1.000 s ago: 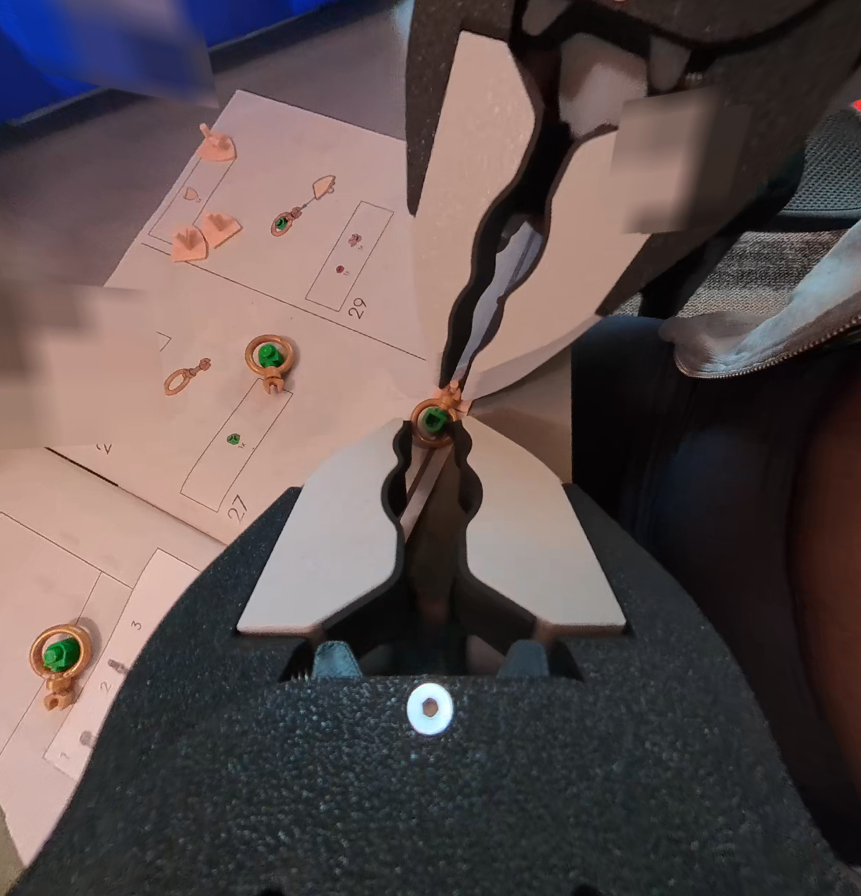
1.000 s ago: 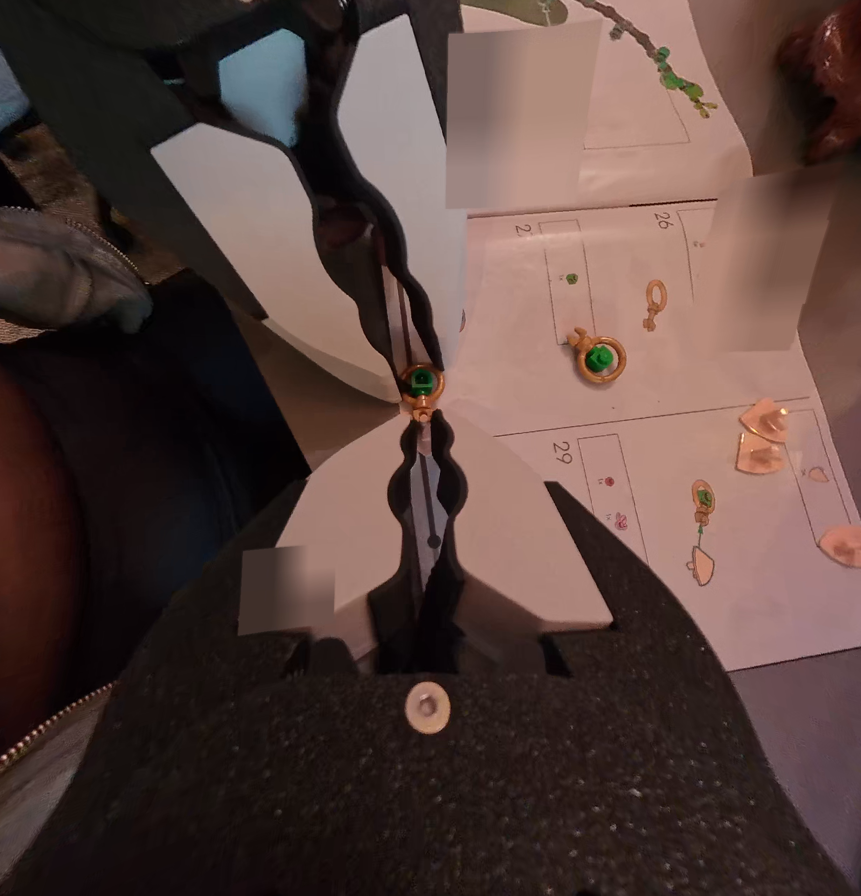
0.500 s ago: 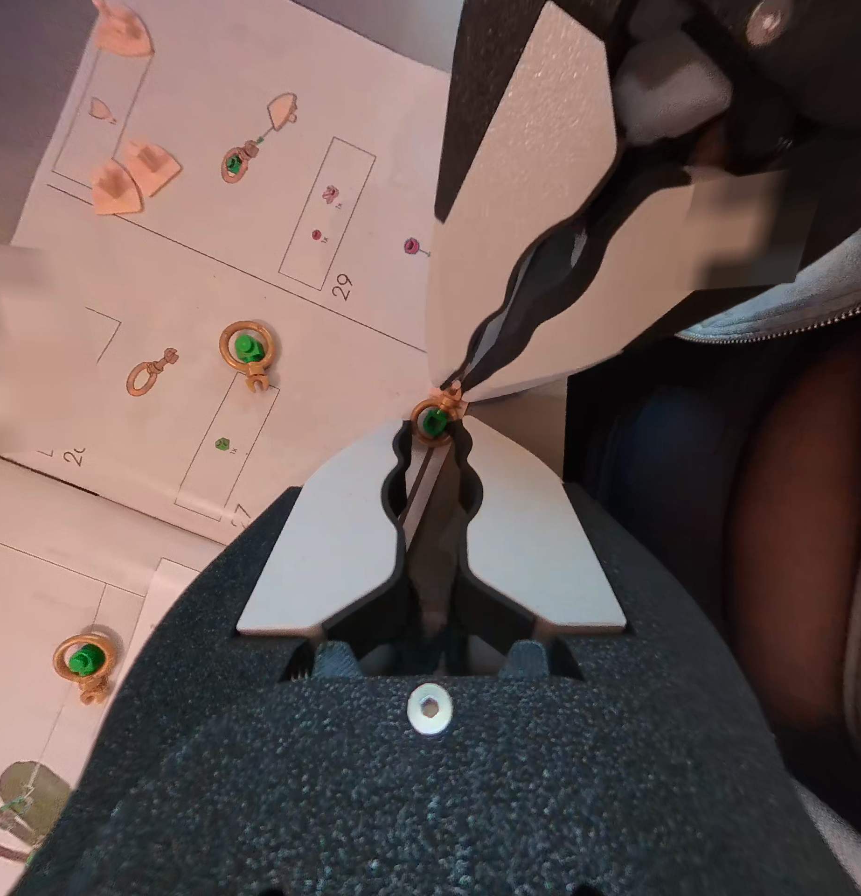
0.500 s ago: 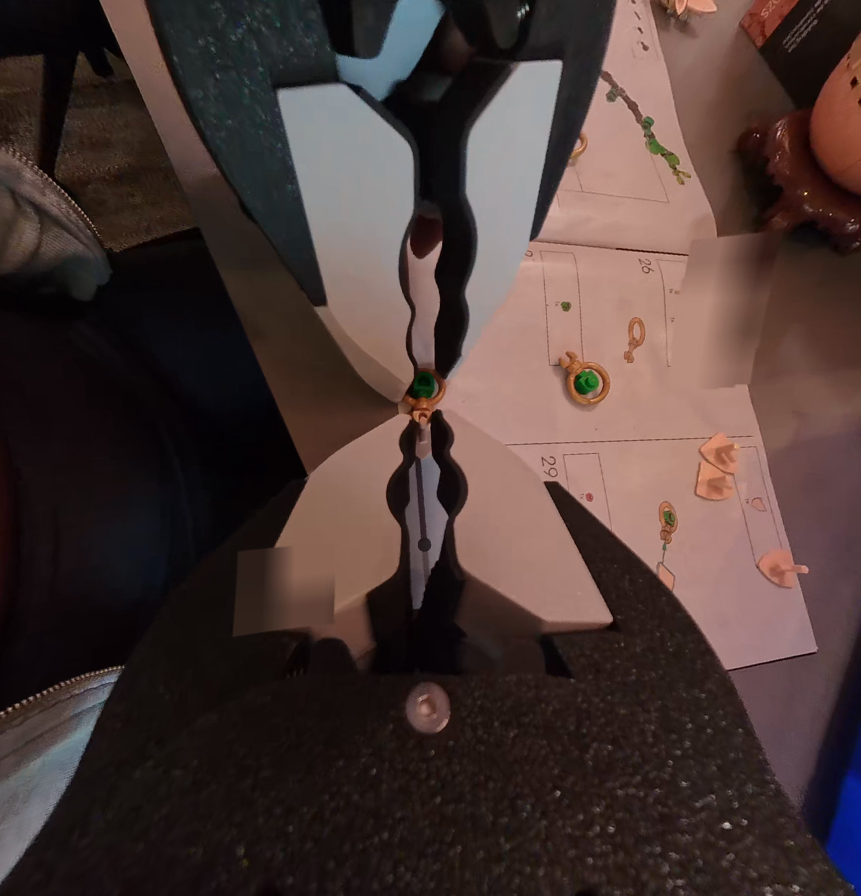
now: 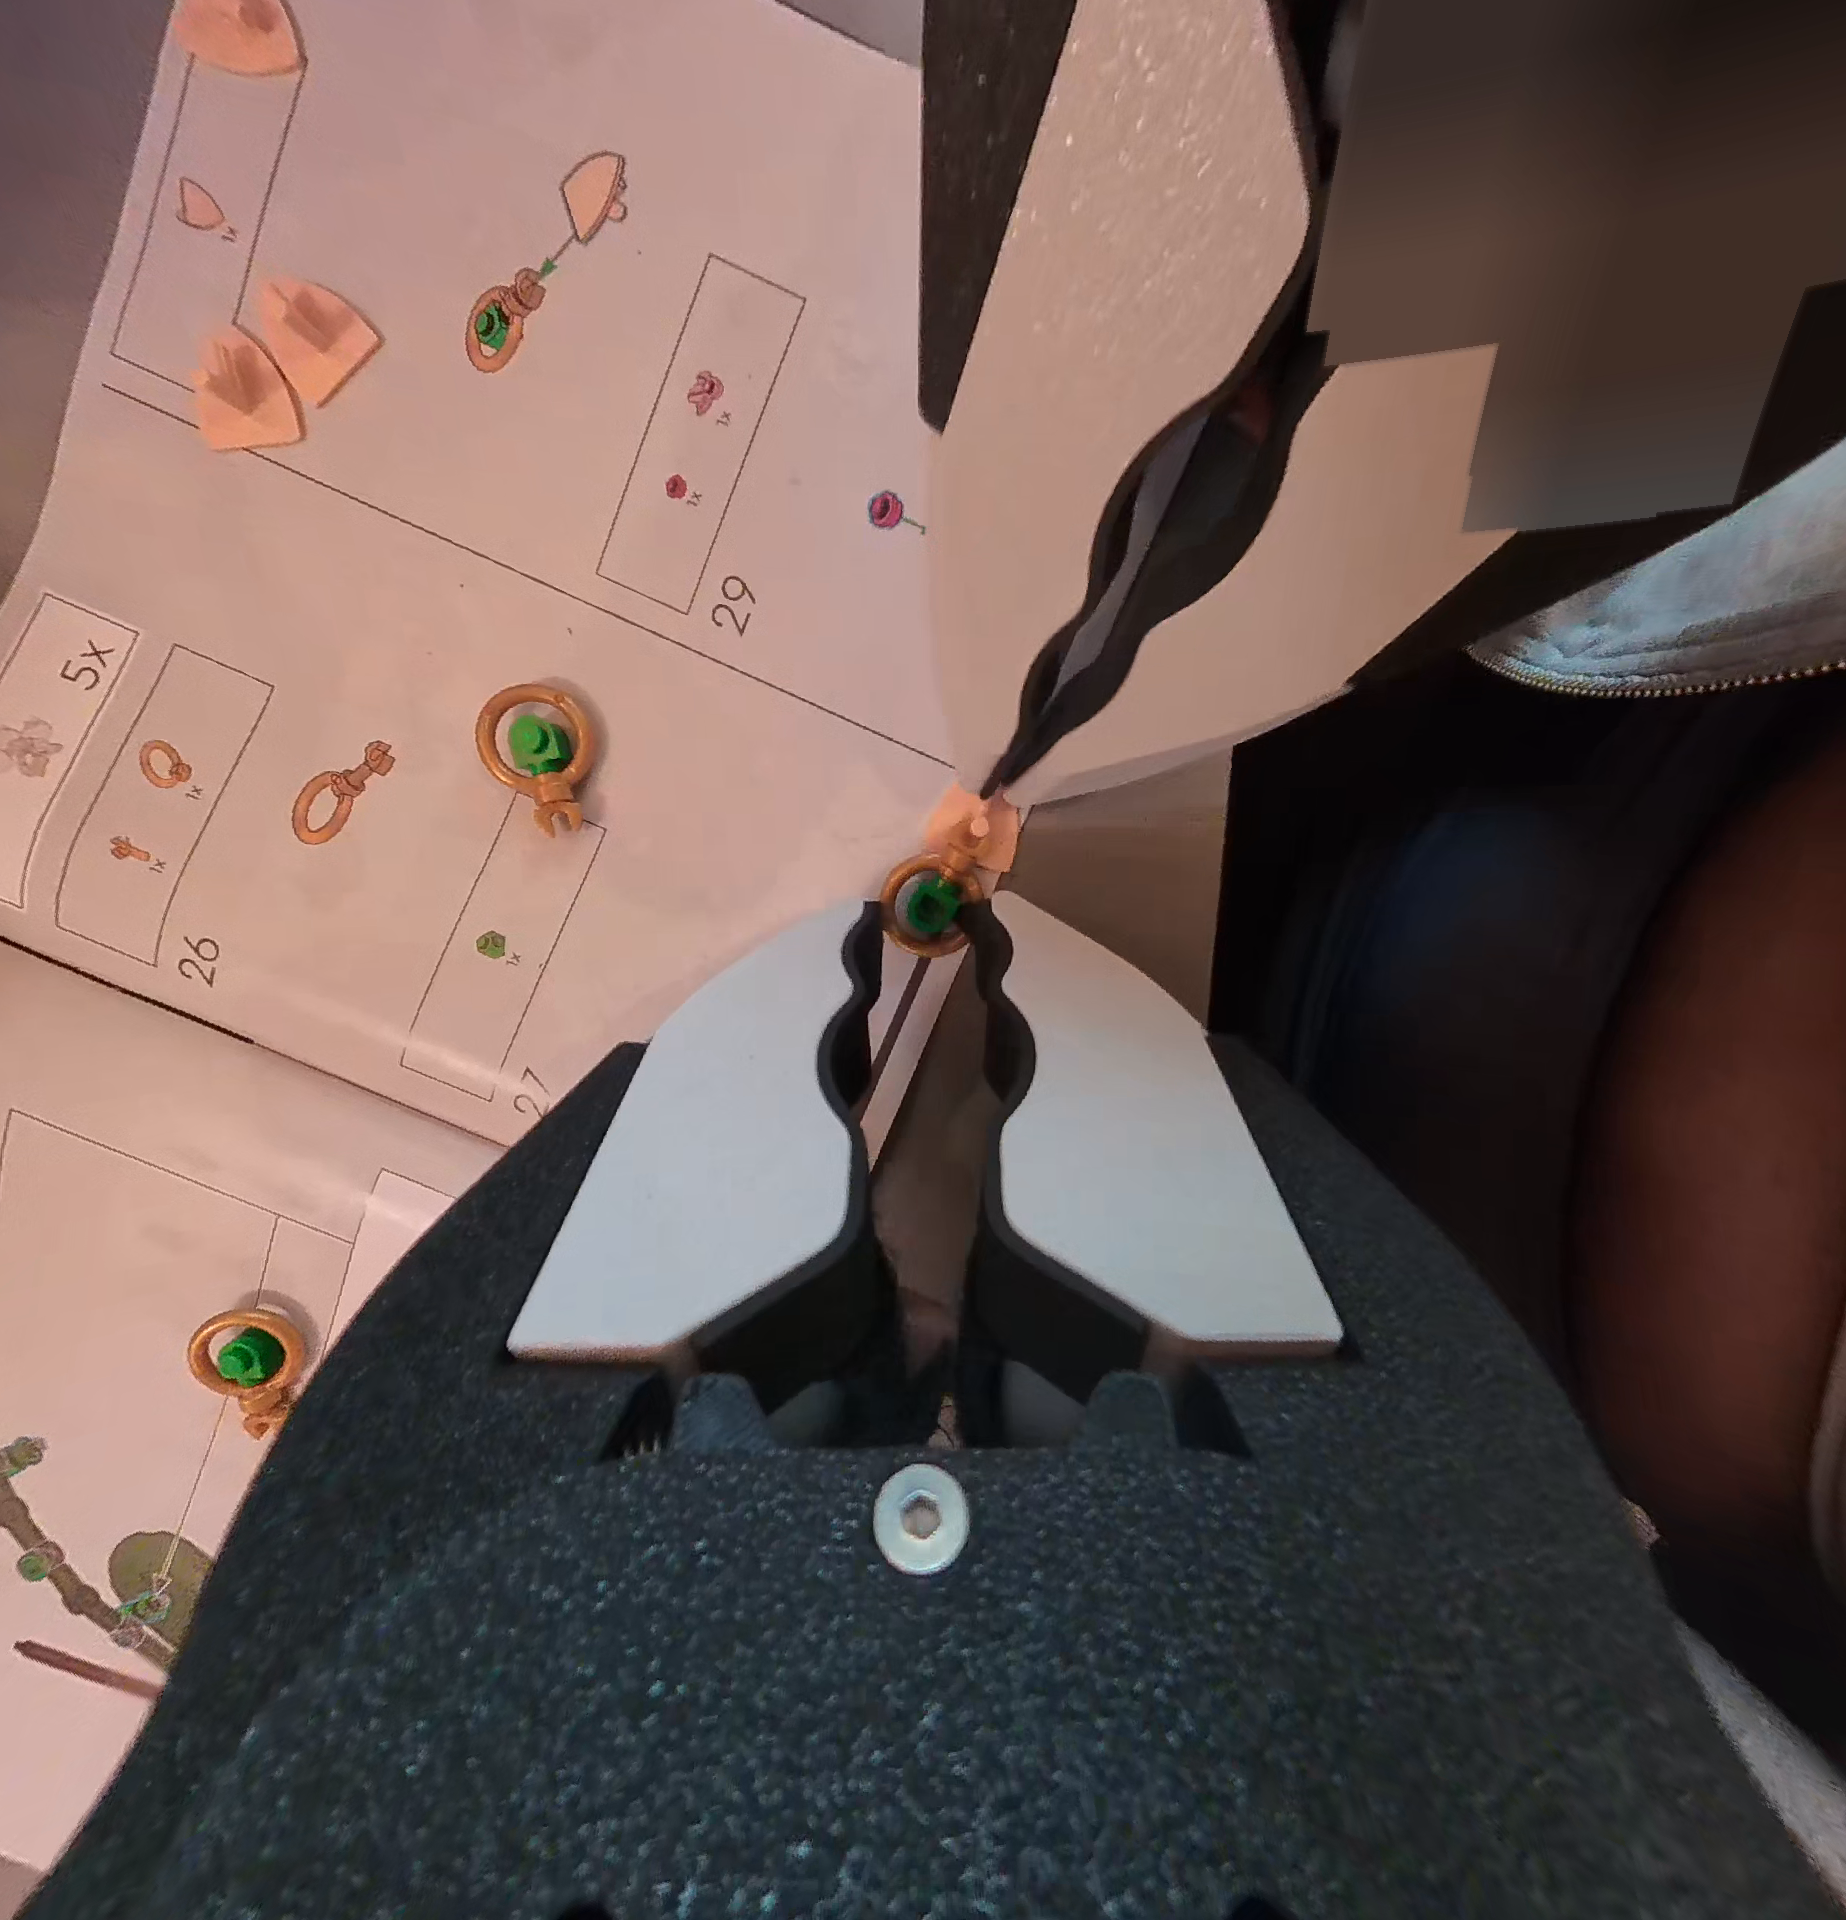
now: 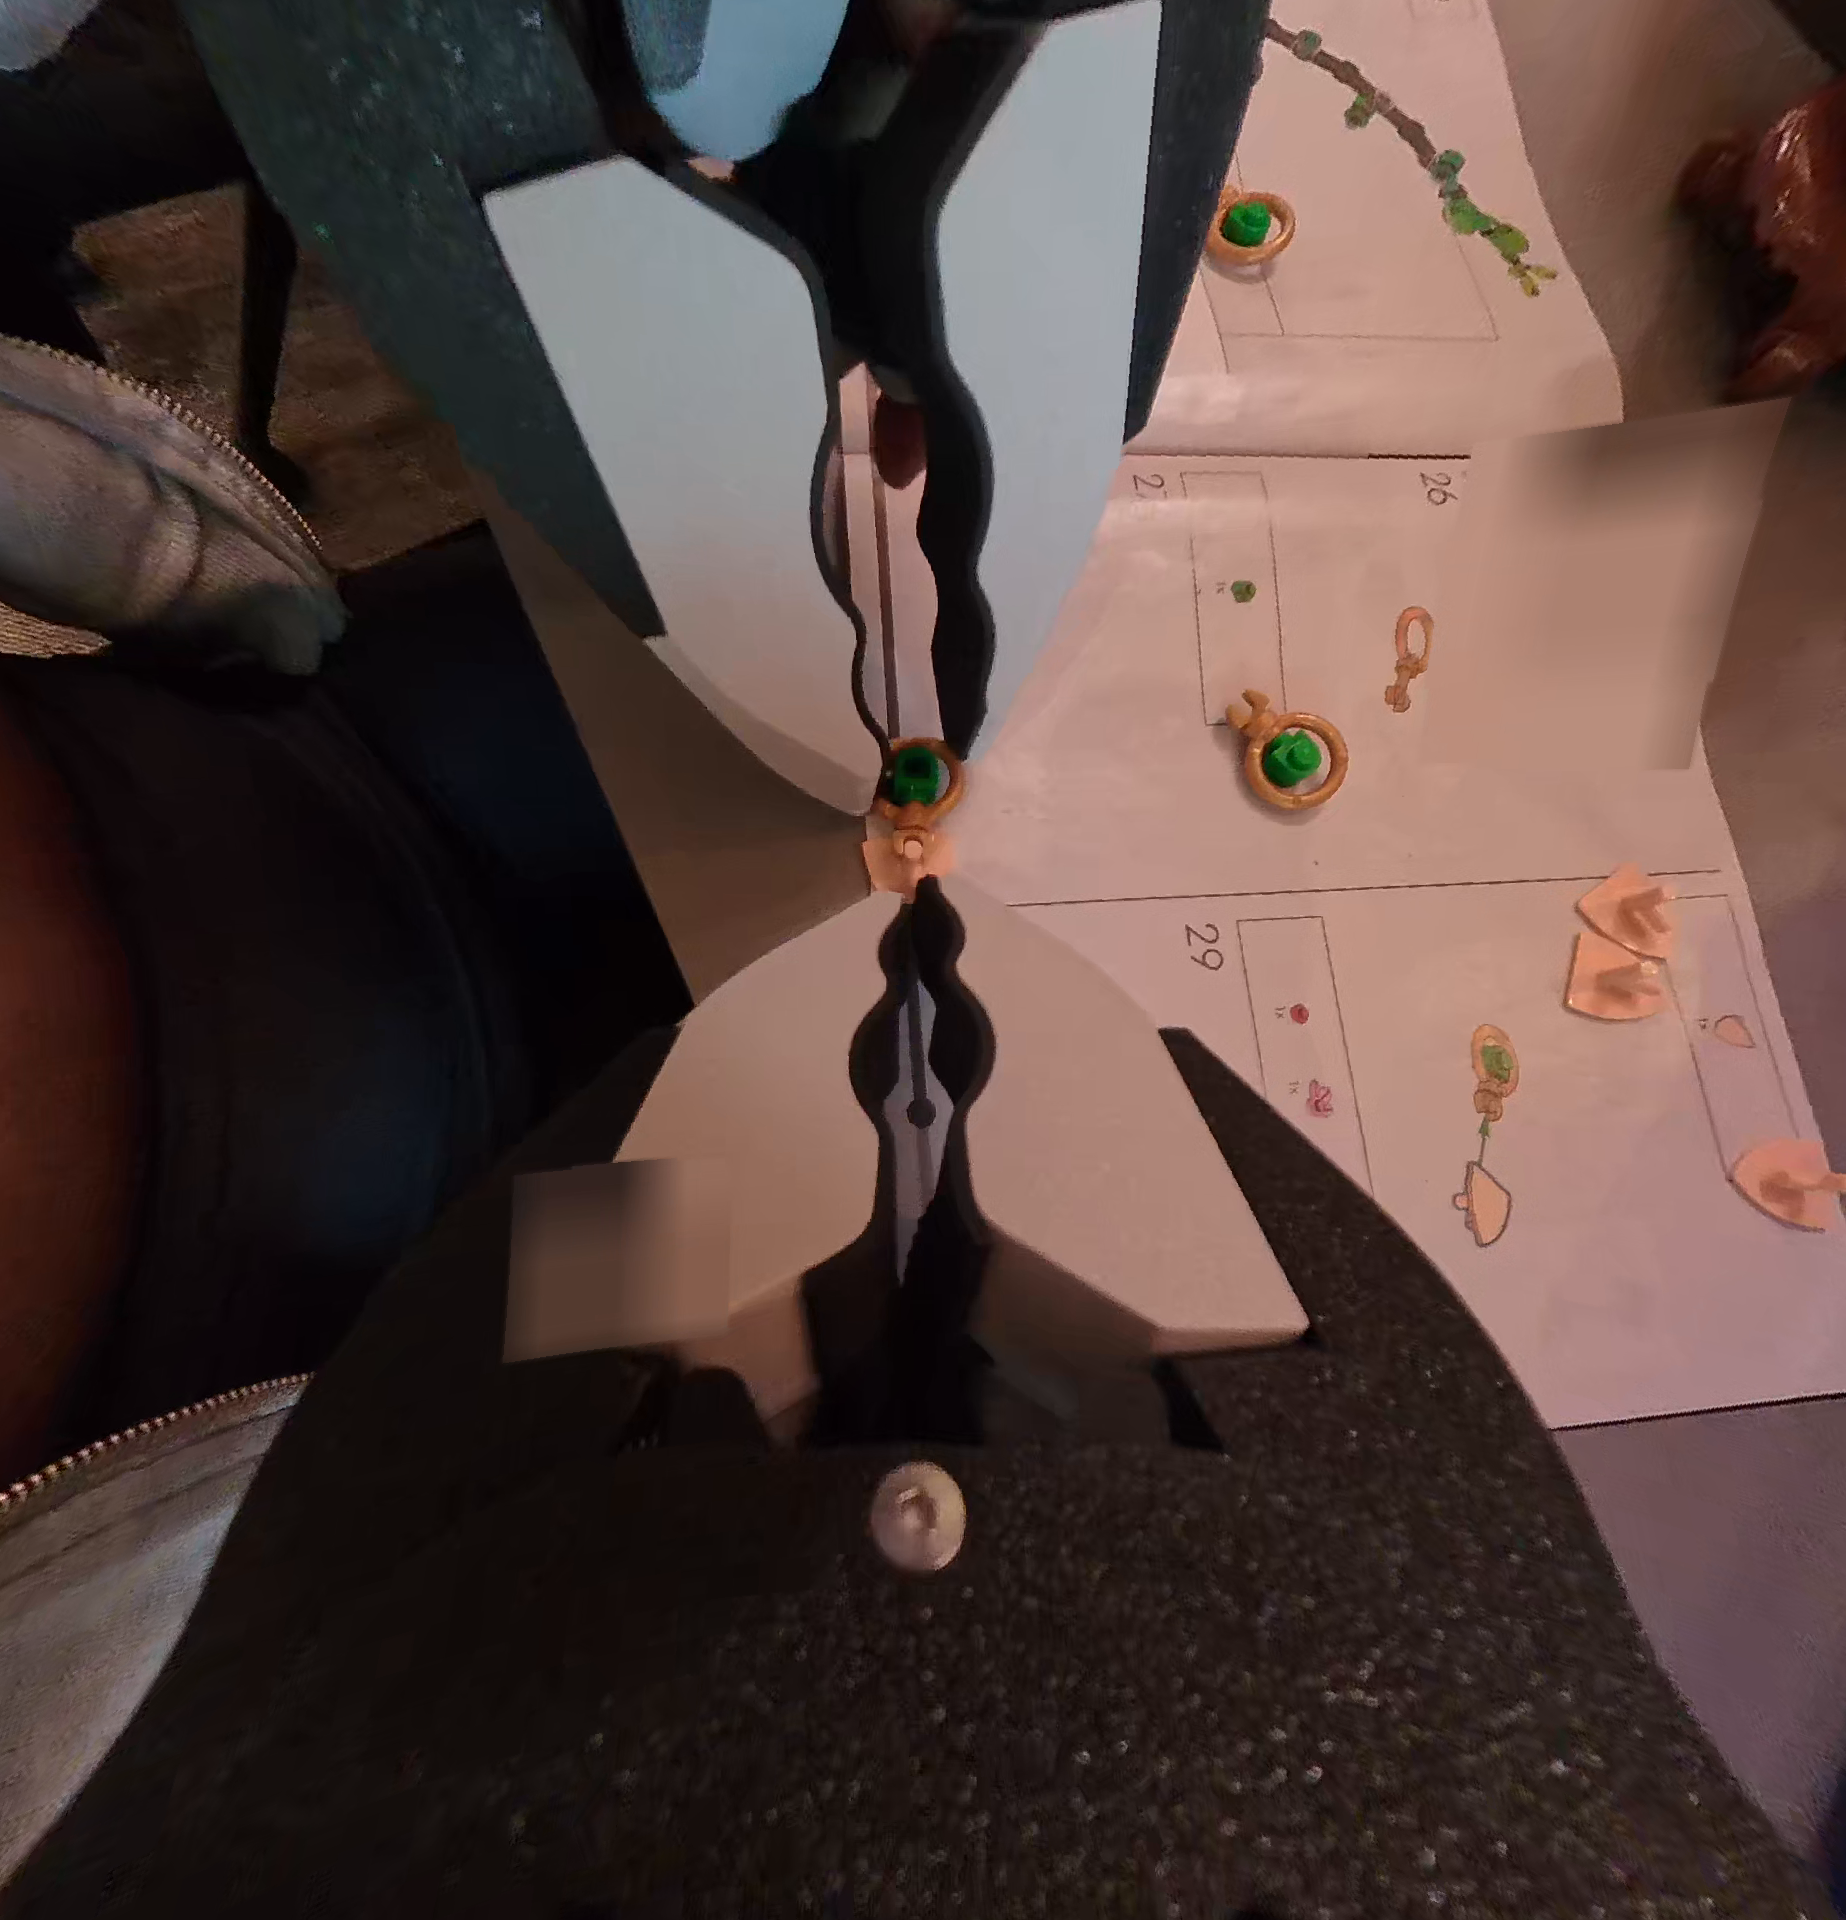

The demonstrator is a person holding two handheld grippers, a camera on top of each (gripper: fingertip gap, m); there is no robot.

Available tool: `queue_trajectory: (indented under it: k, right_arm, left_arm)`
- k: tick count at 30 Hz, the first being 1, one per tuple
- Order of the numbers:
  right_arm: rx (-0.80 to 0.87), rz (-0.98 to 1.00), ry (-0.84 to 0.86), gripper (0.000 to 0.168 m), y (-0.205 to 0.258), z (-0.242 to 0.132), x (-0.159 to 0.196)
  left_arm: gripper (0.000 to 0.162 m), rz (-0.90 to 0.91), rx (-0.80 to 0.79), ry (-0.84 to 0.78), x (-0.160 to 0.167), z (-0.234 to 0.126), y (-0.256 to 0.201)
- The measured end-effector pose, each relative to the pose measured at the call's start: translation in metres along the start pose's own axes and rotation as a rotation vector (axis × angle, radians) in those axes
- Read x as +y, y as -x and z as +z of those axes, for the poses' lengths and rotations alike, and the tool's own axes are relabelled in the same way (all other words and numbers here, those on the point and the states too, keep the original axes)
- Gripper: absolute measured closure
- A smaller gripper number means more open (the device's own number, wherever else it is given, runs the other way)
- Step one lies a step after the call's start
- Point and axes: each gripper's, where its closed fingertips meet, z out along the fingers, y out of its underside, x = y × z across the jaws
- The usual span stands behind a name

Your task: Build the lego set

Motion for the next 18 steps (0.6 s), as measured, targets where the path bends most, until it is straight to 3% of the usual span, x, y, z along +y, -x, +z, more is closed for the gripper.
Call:
queue_trajectory:
  k: [18]
  right_arm:
    - [0.252,0.107,0.024,0.168,0.0004,0.0005,-0.0001]
  left_arm:
    - [0.145,-0.123,-0.149,0.082,-0.0022,0.0028,-0.002]
